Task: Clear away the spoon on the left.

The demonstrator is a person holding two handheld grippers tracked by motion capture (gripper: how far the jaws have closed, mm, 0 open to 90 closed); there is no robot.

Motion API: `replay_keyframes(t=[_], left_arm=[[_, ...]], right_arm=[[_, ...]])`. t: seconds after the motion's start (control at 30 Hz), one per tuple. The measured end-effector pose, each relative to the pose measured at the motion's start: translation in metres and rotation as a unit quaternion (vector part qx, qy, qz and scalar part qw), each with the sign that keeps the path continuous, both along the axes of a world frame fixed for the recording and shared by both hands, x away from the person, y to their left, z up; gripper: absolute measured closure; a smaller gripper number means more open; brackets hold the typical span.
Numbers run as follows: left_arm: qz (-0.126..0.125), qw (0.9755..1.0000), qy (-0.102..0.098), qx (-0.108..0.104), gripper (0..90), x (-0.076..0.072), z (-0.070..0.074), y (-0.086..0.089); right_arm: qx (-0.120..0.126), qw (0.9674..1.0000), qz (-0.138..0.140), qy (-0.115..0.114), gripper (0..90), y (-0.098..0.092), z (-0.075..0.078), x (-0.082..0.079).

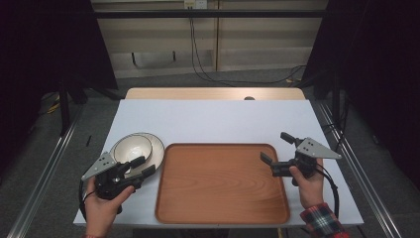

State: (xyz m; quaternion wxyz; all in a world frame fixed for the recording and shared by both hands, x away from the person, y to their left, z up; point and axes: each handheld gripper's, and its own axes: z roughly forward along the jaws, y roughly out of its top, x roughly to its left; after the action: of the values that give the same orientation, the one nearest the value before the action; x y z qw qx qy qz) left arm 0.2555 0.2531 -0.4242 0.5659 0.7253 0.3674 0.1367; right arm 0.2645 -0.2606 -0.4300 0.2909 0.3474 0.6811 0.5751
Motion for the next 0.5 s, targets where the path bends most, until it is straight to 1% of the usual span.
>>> replay_keyframes(t=[0.03,0.07,0.1,0.2,0.23,0.27,0.3,0.37,0.4,0.47,0.5], left_arm=[[0.000,1.0000,0.000,0.000,54.6,0.000,0.000,0.000],[0.005,1.0000,0.002,0.000,59.4,-0.001,-0.001,0.001],[0.010,0.9999,0.001,0.005,59.4,-0.001,-0.001,0.003],[0.021,0.9996,0.011,0.017,71.5,-0.001,-0.005,0.009],[0.026,0.9995,0.014,0.014,74.4,-0.001,-0.006,0.011],[0.025,0.9994,0.018,0.014,76.9,-0.001,-0.007,0.013],[0.024,0.9994,0.017,0.017,78.8,0.000,-0.008,0.015],[0.029,0.9991,0.019,0.022,83.5,0.000,-0.008,0.017],[0.027,0.9992,0.021,0.022,85.9,0.000,-0.009,0.018],[0.027,0.9991,0.029,0.014,87.3,0.001,-0.011,0.021],[0.027,0.9991,0.029,0.014,87.8,0.001,-0.011,0.021]], right_arm=[[-0.002,1.0000,0.000,-0.001,0.0,0.000,0.000,0.000],[-0.003,1.0000,0.001,-0.001,0.0,0.000,0.000,0.001],[-0.003,1.0000,0.001,-0.001,0.0,0.000,0.000,0.001],[-0.001,1.0000,0.005,-0.001,0.0,0.001,-0.001,0.002],[0.000,1.0000,0.005,0.000,0.0,0.001,0.000,0.003],[-0.001,1.0000,0.006,-0.001,0.0,0.002,0.000,0.003],[-0.001,1.0000,0.005,-0.002,0.0,0.002,0.000,0.003],[0.000,1.0000,0.006,-0.003,0.0,0.002,0.000,0.004],[-0.001,1.0000,0.004,-0.004,0.0,0.002,0.000,0.004],[-0.001,1.0000,0.007,-0.004,0.0,0.003,0.000,0.005],[-0.001,1.0000,0.007,-0.004,0.0,0.003,0.000,0.005]])
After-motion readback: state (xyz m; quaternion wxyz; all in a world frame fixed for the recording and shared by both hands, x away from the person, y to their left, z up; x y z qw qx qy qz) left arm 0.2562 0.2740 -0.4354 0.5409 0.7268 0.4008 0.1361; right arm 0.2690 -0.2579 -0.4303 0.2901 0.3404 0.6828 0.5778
